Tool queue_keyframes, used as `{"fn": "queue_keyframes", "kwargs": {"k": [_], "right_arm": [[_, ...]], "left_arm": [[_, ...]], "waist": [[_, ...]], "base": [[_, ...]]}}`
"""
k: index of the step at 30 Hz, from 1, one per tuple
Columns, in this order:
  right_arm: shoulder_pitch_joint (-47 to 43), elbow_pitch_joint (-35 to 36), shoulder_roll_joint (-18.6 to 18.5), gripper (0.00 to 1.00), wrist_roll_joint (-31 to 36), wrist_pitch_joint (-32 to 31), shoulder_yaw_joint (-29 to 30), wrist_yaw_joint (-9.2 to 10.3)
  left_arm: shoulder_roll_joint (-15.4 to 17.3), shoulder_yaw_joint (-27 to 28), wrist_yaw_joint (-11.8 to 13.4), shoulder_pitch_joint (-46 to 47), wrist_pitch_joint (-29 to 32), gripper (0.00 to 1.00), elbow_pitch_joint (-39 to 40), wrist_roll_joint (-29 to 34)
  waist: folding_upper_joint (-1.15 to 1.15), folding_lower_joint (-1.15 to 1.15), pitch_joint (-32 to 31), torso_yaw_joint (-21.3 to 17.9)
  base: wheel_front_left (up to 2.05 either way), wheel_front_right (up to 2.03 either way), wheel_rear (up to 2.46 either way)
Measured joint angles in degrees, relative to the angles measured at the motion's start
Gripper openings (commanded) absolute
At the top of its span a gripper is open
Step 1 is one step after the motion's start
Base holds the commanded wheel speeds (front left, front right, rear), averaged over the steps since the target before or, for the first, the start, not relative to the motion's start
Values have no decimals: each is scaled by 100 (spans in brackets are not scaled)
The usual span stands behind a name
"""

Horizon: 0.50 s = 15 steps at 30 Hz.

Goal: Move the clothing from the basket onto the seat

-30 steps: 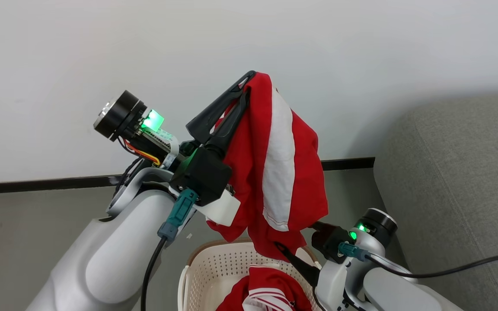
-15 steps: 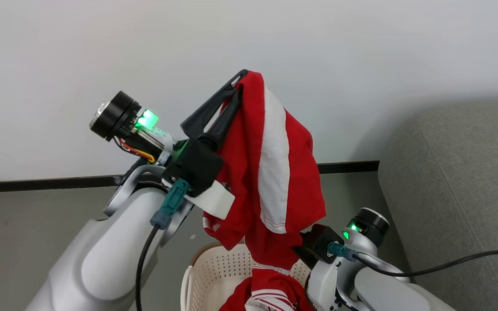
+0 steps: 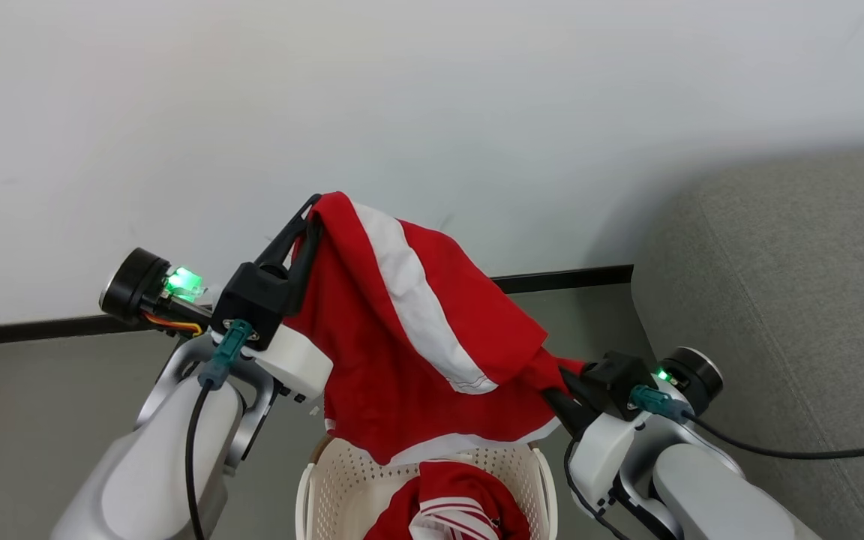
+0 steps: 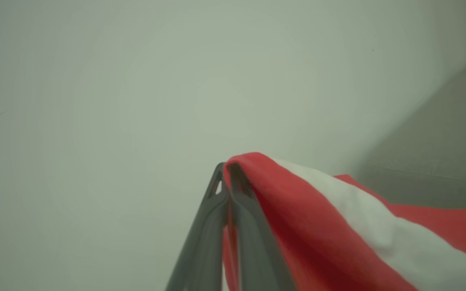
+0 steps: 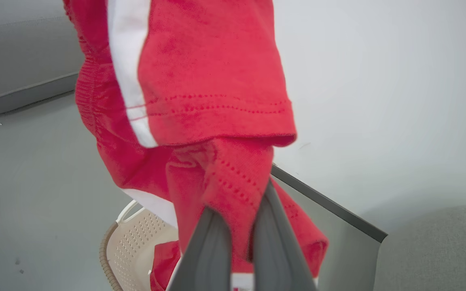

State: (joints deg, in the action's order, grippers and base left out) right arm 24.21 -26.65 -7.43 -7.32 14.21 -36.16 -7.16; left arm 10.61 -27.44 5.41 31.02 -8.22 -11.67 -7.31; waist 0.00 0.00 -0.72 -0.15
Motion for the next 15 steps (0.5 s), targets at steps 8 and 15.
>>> {"fn": "queue_keyframes", "kwargs": {"k": [8,15], "right_arm": [[-79,456,-65,0,-214,0,643,0],[-76,792,-246,0,-277,0,1265,0]], "left_arm": [[-170,85,-69,-320,-144,96,-147,-439],[-291,-9,-263,-508,-202,100,-197,-687]], "waist": [[0,0,53,-217],[0,0,81,-373]], "base": [[0,0,0],[0,0,0]]}}
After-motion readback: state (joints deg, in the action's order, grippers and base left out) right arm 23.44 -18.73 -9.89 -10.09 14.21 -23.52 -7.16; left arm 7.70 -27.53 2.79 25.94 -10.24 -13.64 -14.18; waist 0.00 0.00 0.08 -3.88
